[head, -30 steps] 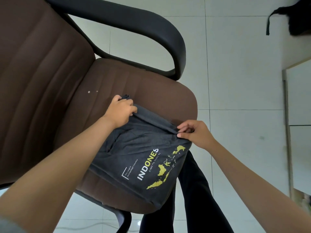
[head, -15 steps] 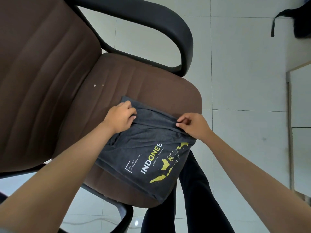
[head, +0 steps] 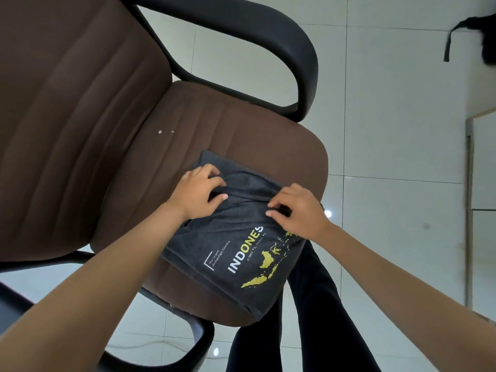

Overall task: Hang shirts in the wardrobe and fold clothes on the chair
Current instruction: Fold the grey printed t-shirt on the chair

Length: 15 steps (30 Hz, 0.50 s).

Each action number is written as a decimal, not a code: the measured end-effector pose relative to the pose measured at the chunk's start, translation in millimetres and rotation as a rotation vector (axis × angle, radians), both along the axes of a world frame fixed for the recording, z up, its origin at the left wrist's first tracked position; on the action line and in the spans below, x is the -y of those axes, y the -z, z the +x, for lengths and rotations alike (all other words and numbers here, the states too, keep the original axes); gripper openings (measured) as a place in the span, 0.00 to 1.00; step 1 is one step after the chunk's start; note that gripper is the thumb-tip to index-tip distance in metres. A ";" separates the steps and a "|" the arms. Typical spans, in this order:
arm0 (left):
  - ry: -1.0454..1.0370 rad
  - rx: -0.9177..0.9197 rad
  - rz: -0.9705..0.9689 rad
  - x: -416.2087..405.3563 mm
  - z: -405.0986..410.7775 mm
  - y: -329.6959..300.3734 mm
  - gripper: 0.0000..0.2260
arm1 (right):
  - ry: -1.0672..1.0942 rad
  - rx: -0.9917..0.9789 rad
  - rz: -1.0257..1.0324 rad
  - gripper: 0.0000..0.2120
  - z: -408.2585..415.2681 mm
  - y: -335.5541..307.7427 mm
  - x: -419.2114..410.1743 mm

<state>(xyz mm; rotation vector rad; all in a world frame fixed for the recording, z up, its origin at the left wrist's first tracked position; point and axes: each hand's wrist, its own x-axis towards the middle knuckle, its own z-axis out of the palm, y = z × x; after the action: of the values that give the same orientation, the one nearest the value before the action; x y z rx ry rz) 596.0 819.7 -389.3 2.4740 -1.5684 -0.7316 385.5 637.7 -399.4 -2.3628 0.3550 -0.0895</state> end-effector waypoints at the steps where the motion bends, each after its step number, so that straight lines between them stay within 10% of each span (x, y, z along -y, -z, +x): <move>1: 0.006 0.018 -0.049 -7.6 -3.4 -2.5 0.20 | -0.067 -0.014 -0.021 0.07 -3.8 1.5 -4.2; 7: 0.267 0.062 0.099 -49.7 -23.3 1.6 0.17 | -0.127 -0.080 -0.267 0.13 -26.1 11.9 -9.5; 15: 0.087 -0.031 0.234 -55.0 -24.2 3.6 0.15 | -0.021 -0.073 -0.335 0.11 -44.4 16.1 1.0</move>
<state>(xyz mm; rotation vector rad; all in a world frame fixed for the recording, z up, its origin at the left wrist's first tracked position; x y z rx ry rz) 571.8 874.7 -392.9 2.5498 -1.6756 -1.0167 341.0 636.7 -415.6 -2.7058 0.3740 -0.0567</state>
